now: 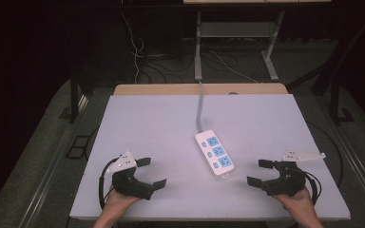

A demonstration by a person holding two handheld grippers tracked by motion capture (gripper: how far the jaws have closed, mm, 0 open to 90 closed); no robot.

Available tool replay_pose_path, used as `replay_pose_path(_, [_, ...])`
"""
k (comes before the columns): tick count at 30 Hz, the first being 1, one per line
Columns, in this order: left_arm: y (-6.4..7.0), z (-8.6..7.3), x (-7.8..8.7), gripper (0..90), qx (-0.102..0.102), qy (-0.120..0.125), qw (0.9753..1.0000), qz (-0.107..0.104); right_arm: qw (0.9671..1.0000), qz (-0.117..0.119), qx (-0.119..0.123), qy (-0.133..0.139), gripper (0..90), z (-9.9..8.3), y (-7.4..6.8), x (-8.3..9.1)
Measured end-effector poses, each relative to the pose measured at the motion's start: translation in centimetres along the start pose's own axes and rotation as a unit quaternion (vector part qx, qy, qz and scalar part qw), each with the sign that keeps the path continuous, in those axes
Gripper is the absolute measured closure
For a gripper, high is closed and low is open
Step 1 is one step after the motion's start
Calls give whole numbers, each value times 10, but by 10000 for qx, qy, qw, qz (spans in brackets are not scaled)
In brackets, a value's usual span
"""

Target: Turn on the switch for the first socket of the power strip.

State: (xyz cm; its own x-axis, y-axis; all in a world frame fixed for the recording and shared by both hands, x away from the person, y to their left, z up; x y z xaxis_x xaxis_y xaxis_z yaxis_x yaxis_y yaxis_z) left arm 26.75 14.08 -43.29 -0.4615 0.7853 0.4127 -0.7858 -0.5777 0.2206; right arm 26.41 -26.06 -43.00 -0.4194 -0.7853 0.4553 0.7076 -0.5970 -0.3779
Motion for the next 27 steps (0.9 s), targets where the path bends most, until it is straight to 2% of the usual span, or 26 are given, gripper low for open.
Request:
replay_pose_path(17, [0,-1,0,0,56,-4,10000,-59,9999,-72,14,-152,47,-1,2,1])
replay_pose_path(27, [2,-2,-2,0,24,-73,9999,-123,9995,-113,34,-289,47,-1,3,0])
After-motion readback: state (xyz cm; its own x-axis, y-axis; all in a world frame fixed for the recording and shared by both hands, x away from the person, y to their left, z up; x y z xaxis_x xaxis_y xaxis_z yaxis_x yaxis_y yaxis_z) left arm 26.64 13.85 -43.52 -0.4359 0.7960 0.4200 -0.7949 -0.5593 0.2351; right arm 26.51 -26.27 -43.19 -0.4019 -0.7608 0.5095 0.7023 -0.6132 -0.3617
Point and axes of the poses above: each handheld gripper's, and its own axes: x roughly backward along the jaws, z roughly out of its top, y roughly to its right, the point moved 4 cm from there along -x, roughly forward along the jaws, and after that the axes turned 1 degree about z, right-handed, at the moved point
